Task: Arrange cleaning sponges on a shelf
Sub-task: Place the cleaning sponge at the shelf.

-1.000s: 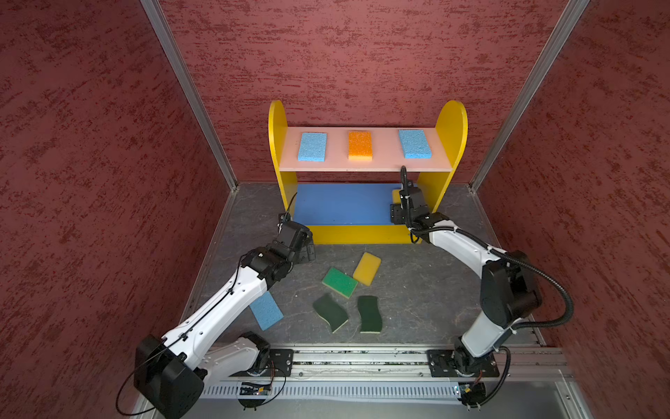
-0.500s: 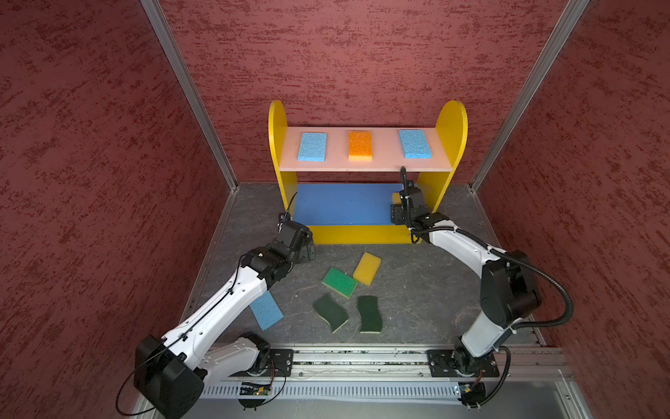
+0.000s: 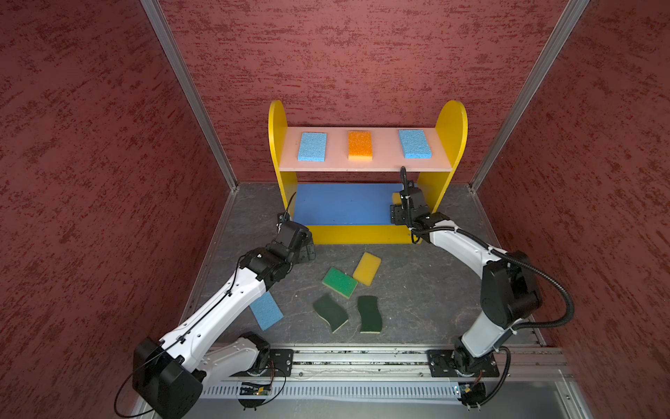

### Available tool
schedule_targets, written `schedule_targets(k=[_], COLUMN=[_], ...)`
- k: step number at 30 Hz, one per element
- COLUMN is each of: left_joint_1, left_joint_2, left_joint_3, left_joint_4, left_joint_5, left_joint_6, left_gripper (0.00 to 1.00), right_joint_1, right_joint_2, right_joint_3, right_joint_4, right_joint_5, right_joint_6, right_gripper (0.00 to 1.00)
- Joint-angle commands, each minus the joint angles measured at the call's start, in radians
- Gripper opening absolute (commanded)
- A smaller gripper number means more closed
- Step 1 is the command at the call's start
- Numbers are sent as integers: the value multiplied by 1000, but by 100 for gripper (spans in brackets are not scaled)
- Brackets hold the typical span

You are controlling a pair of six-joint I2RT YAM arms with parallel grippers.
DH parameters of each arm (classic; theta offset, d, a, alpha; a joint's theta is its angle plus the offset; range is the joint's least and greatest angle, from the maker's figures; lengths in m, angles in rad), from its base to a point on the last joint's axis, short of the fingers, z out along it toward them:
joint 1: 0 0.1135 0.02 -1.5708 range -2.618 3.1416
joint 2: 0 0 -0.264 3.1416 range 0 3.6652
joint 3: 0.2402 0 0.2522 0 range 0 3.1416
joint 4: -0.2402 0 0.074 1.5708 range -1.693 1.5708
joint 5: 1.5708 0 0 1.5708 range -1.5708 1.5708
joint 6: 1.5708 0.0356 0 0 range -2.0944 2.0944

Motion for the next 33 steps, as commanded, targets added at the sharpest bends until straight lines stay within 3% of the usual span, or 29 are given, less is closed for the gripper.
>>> schedule_targets(k=[1,18,33], left_joint_1=[-6,-16,-46], left_joint_2=[-21,-56,-117], left_joint_3=[18,12,-12], left_joint_4=[-18,-35,-65], left_joint_5=[-11,-17,-16], left_joint_6=[-10,-13,-34], left_gripper=[95,96,96], right_joint_1=[-20,-20,-14], right_joint_2=[-10,-62,-155], right_joint_3=[29,40,18], right_joint_4=[-36,-123,-172], right_joint_5=[-17,3,-99], right_joint_6=[15,51,120], right_gripper=[82,86,89])
